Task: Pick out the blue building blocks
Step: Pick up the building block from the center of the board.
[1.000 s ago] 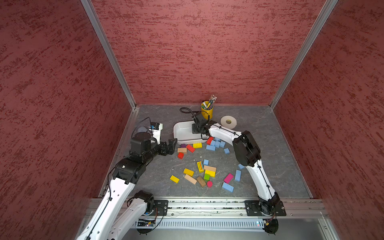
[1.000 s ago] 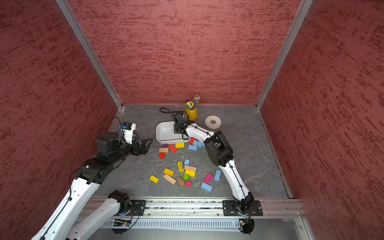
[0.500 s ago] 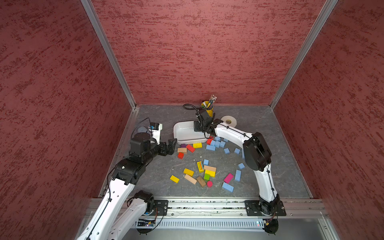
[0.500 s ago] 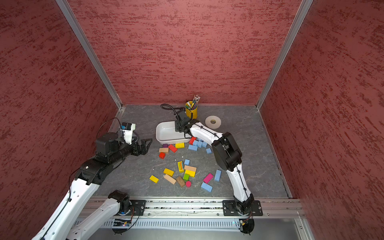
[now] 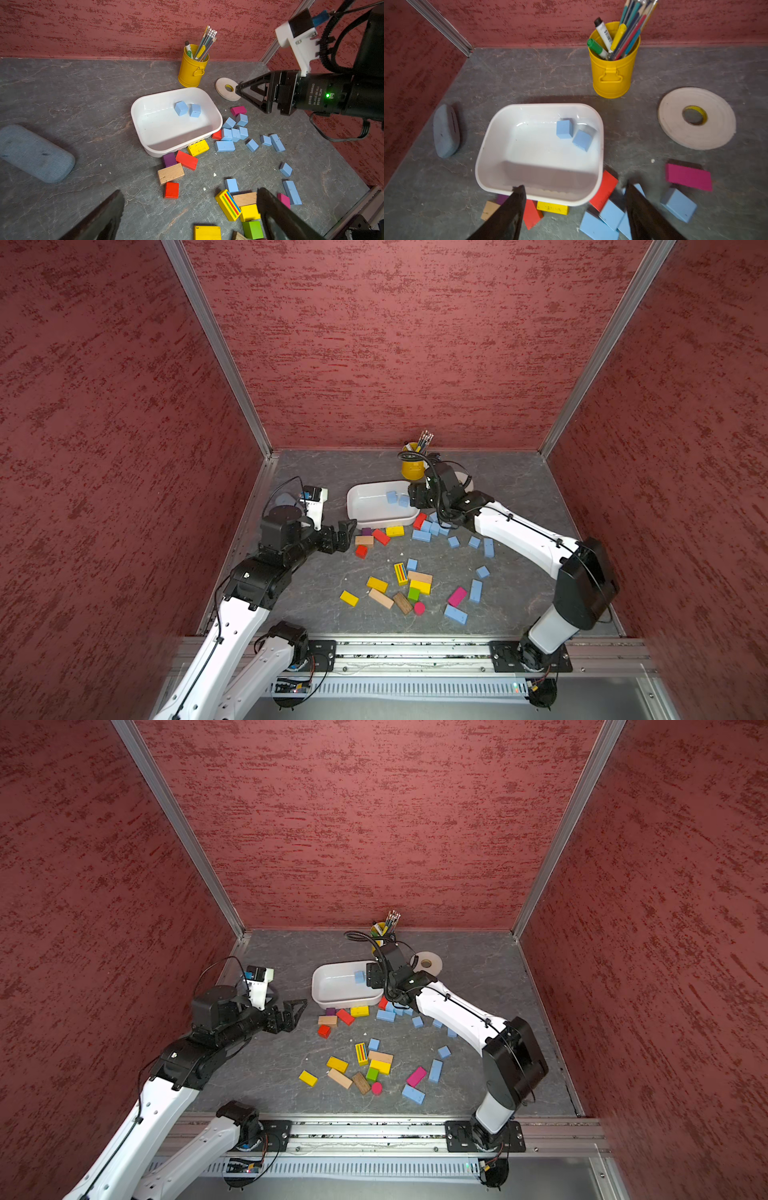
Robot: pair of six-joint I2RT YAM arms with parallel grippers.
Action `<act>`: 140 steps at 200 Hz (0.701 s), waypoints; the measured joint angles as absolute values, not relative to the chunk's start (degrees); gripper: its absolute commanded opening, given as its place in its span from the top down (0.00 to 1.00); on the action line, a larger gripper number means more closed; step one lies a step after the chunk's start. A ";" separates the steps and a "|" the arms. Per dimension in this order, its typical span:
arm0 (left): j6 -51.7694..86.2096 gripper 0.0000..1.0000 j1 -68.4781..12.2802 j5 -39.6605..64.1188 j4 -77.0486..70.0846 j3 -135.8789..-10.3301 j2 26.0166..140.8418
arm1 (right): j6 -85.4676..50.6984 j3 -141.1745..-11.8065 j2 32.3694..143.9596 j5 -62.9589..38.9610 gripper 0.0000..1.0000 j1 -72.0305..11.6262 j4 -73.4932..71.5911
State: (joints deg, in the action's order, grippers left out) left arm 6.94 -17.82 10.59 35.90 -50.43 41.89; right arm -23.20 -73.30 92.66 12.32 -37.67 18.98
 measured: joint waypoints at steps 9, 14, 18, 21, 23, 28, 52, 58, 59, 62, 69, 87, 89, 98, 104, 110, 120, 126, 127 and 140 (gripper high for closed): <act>6.94 0.00 -17.89 10.66 35.90 -50.43 41.87 | -23.09 -71.46 91.26 12.64 0.19 -37.47 19.16; 6.94 0.00 -17.91 10.66 35.90 -50.43 41.87 | -23.00 -70.52 90.50 12.84 0.19 -37.32 19.40; 6.94 0.00 -17.96 10.70 35.90 -50.43 41.85 | -22.92 -69.73 89.89 12.99 0.18 -37.17 19.55; 6.92 0.00 -17.98 10.70 35.90 -50.43 41.85 | -22.92 -69.23 89.45 13.17 0.18 -36.99 19.73; 6.92 0.00 -17.98 10.70 35.90 -50.43 41.85 | -22.90 -68.88 89.19 13.23 0.18 -36.88 19.70; 6.92 0.00 -17.98 10.74 35.90 -50.41 41.82 | -22.85 -68.05 88.55 13.43 0.18 -36.58 19.84; 6.72 0.00 -18.00 11.03 35.88 -50.11 41.67 | -22.13 -64.53 86.28 13.76 0.18 -34.85 20.01; 6.72 0.00 -18.02 11.11 35.88 -50.00 41.63 | -21.91 -63.83 86.00 13.76 0.18 -34.35 20.01; 6.72 0.00 -18.02 11.11 35.88 -49.95 41.60 | -21.87 -63.68 85.95 13.76 0.18 -34.26 20.03; 6.70 0.00 -18.02 11.16 35.86 -49.91 41.60 | -21.71 -63.40 85.89 13.72 0.18 -34.09 20.03; 6.66 0.01 -18.02 11.35 35.88 -49.82 41.60 | -21.28 -62.81 85.82 13.58 0.18 -33.58 20.05; 6.57 0.00 -18.02 11.77 35.88 -49.80 41.58 | -19.79 -62.00 85.84 12.67 0.19 -32.58 20.51; 6.55 0.00 -18.02 11.84 35.88 -49.80 41.56 | -19.55 -61.95 85.89 12.58 0.19 -32.47 20.62; 6.50 0.00 -18.02 12.16 35.88 -49.80 41.52 | -18.74 -61.95 86.00 11.99 0.19 -32.05 20.82; 6.37 0.00 -18.02 12.40 35.88 -49.80 41.50 | -18.24 -61.95 86.19 11.66 0.19 -31.79 20.84; 6.24 0.00 -18.02 12.78 35.88 -49.80 41.47 | -17.76 -61.98 86.43 11.31 0.20 -31.62 20.84; 5.89 0.00 -18.02 13.47 35.88 -49.80 41.43 | -17.02 -61.98 87.18 10.57 0.21 -31.31 20.84; 5.67 0.00 -18.02 13.80 35.88 -49.80 41.32 | -16.62 -62.00 87.77 10.22 0.21 -31.18 20.84; 5.65 0.00 -18.04 13.89 35.88 -49.80 41.32 | -16.51 -62.00 87.94 10.13 0.21 -31.14 20.82; 5.45 0.00 -18.02 14.66 35.88 -49.80 41.17 | -15.86 -62.08 89.69 9.34 0.23 -30.85 20.86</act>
State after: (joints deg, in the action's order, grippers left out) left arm 5.45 -18.02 14.66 35.88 -49.80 41.17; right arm -15.86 -62.08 89.69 9.34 -30.85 20.86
